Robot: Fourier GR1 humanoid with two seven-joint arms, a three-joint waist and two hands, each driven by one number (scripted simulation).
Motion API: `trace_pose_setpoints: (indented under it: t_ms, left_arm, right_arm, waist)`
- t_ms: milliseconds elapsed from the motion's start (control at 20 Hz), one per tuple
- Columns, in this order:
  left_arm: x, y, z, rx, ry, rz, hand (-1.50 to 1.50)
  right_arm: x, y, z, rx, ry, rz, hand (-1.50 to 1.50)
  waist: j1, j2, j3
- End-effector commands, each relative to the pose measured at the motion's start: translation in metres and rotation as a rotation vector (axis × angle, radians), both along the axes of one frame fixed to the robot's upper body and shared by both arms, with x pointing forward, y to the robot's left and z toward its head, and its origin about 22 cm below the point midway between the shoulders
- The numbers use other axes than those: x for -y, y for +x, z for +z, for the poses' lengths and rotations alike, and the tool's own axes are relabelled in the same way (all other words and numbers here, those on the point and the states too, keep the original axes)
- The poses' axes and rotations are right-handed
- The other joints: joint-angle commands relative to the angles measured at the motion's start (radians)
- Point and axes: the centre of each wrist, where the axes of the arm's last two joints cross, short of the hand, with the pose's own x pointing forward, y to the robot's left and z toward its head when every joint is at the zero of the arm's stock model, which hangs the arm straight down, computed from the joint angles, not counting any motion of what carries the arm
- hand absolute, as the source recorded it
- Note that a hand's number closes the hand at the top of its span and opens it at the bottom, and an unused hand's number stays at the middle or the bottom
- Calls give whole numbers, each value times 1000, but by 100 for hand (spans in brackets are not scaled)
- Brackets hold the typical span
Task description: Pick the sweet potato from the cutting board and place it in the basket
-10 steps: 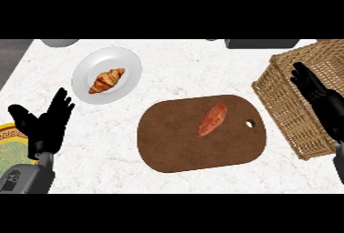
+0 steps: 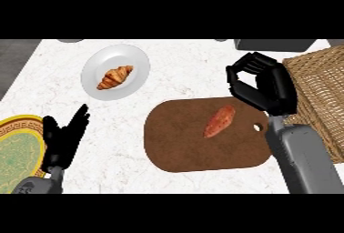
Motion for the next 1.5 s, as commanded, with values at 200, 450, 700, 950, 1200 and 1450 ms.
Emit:
trace_pose_setpoints:
  t_ms: [200, 450, 700, 950, 1200, 1450]
  left_arm:
    - [6, -43, -44, -183, 12, -24, 0]
    - [-11, -41, -35, -192, 23, 27, 0]
    - [-22, -57, -40, -212, 26, 53, 0]
    - [-12, -57, -39, -204, -1, 61, 0]
    - [-16, -62, -36, -199, 6, 56, 0]
    - [-18, -58, -29, -191, -1, 66, 0]
  right_arm:
    - [-115, 9, -5, -23, -207, -160, -150]
    - [-67, 42, 15, -120, -616, -408, -150]
    - [-56, 48, 71, -243, -910, -425, -150]
    - [-58, 39, 164, -314, -1059, -369, -150]
    - [-66, 25, 186, -501, -1186, -165, -150]
    - [-49, 22, 210, -580, -1244, -117, -150]
  waist:
    - [-13, 1, -11]
    - [-49, -21, -19]
    - [-82, -32, -15]
    - [-87, -29, -11]
    - [-92, -29, -9]
    - [-92, -23, -9]
